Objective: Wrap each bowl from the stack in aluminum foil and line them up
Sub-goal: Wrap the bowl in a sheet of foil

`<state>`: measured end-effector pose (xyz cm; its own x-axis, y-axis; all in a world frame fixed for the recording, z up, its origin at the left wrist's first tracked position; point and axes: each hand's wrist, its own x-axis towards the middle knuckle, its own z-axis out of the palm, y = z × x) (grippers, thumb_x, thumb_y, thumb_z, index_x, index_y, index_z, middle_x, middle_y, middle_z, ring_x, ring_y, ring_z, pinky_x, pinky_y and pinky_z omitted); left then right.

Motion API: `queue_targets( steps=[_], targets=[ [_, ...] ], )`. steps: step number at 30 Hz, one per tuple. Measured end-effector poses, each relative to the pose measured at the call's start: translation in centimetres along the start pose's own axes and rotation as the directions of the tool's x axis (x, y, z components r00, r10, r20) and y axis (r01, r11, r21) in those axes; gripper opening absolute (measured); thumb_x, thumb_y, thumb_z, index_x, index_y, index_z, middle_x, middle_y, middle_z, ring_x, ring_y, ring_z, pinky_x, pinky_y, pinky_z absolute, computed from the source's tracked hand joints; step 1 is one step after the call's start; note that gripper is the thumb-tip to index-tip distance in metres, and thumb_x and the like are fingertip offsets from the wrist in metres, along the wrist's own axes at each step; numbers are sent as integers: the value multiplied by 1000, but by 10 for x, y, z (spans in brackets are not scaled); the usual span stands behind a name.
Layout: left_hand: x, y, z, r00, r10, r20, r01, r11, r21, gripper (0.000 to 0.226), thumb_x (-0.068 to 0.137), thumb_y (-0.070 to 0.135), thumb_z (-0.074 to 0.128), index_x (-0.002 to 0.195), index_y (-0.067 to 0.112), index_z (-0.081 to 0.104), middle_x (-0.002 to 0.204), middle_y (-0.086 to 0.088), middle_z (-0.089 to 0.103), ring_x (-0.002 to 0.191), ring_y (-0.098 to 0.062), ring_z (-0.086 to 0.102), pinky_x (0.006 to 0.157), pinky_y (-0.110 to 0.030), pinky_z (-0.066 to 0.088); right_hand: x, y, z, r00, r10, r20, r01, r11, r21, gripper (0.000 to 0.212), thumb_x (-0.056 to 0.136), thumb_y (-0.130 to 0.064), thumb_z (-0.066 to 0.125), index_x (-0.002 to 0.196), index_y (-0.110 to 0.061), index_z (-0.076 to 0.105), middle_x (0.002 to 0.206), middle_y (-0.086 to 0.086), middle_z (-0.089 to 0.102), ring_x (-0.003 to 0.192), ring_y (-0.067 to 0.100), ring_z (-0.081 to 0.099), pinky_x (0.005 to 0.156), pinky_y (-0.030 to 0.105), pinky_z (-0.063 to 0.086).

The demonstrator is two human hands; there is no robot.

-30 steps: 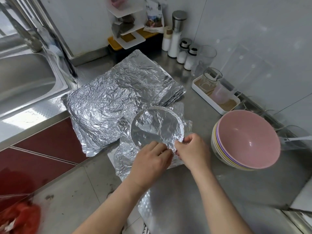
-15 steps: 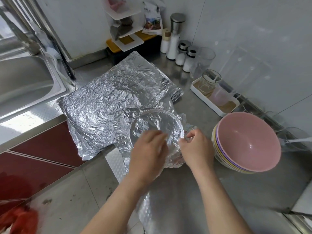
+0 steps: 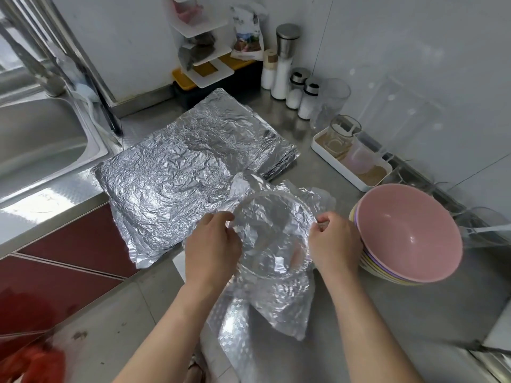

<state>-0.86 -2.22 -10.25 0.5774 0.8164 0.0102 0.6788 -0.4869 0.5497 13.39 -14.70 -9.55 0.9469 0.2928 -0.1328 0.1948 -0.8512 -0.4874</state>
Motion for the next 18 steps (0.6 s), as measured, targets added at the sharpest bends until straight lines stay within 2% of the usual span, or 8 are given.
queue_targets(
  steps=[2,5,7,12,15,18],
  targets=[
    [2,1,-4,1000,-24,8,24,999,26,31,94,25,57,125,20,60,108,-3,64,95,-25,60,72,-34,40,4,0,1,1000,-21,-14,21,1000,-6,15,91,-17,58,100,-16,69,97,4,71,82,23,55,67,29,38],
    [12,-1,-1,999,13,42,-13,1000,-5,45,97,31,57,139,20,51,124,-6,56,108,-28,56,85,-37,44,7,-3,4,998,-51,-32,51,999,-10,13,92,-19,59,95,-15,70,93,4,72,85,26,63,71,33,49],
    [16,-5,4,996,41,80,-37,998,-48,47,96,28,59,141,21,49,123,-7,54,100,-29,58,83,-37,47,7,-7,5,997,-68,-43,67,998,-15,13,93,-20,59,94,-15,71,93,5,72,85,27,63,72,35,51],
    [2,-16,11,993,107,54,-104,993,-64,37,94,18,62,131,12,60,105,-6,56,86,-31,58,71,-35,44,6,-11,10,990,-139,-5,138,989,-54,15,95,-17,56,100,-12,69,98,7,70,91,27,62,76,34,44],
    [1,-13,8,993,116,-12,-117,993,-6,32,93,18,63,125,11,64,109,-10,59,95,-32,56,73,-36,44,6,-11,12,984,-179,18,179,984,-15,13,95,-18,55,97,-14,67,97,6,68,87,24,60,77,36,48],
    [13,3,5,970,238,-56,-235,970,55,26,93,17,63,117,11,69,114,-9,63,101,-31,58,74,-37,48,7,-13,11,969,-247,4,247,969,16,12,94,-20,56,92,-15,67,92,4,64,82,19,55,74,33,44]
  ],
)
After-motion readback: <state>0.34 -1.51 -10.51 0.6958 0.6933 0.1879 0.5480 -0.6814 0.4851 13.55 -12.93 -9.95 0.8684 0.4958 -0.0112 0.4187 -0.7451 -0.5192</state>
